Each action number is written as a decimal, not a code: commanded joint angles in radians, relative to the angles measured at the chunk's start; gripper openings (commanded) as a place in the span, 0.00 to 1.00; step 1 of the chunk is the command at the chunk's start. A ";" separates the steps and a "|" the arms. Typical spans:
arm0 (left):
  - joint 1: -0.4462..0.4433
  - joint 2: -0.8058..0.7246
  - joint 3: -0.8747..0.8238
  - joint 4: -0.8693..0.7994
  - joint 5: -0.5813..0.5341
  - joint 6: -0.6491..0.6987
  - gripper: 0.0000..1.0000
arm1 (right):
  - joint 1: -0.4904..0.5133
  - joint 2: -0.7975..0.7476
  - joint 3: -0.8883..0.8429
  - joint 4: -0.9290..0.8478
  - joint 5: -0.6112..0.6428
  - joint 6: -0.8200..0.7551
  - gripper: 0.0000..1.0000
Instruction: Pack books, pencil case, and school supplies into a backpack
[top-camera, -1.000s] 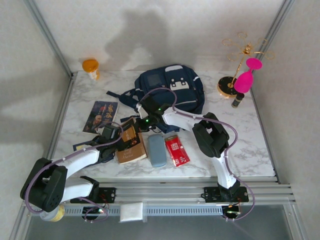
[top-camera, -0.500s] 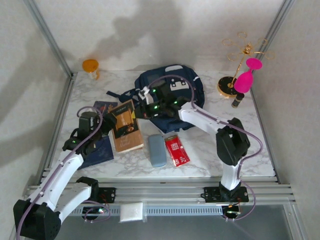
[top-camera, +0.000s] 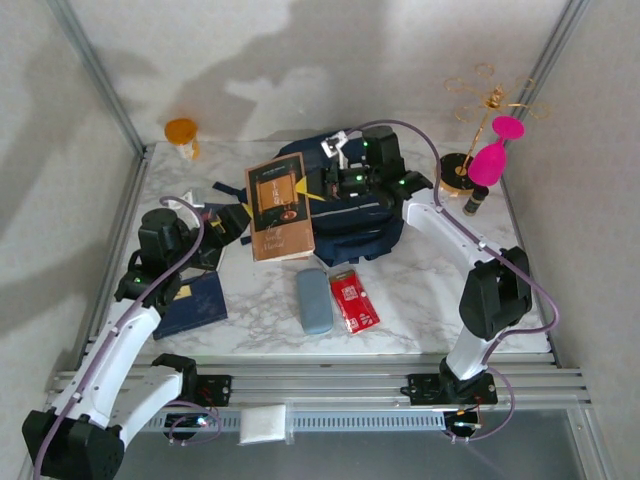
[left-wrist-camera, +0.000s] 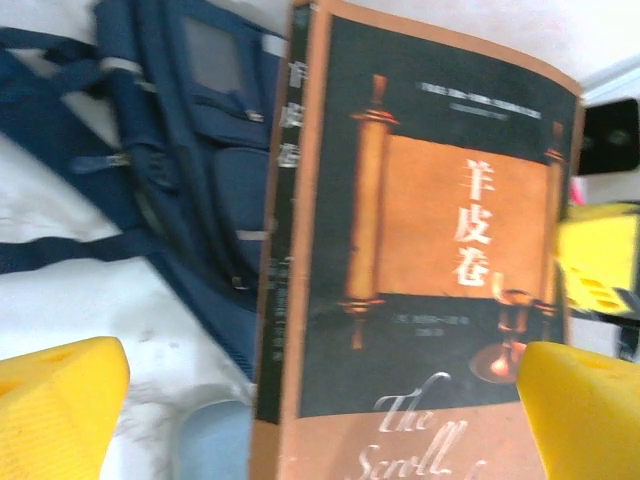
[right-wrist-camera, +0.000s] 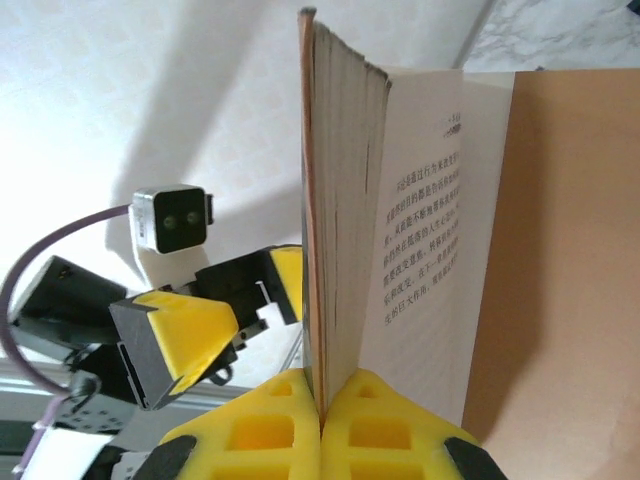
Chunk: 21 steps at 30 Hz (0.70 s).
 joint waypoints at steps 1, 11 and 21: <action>-0.035 0.013 -0.036 0.219 0.165 -0.068 0.99 | 0.003 -0.054 0.003 0.120 -0.117 0.071 0.00; -0.126 0.075 -0.081 0.400 0.173 -0.161 0.90 | -0.001 -0.057 -0.018 0.250 -0.155 0.174 0.00; -0.199 0.071 -0.056 0.506 0.148 -0.186 0.37 | -0.039 -0.033 -0.025 0.100 -0.105 0.048 0.00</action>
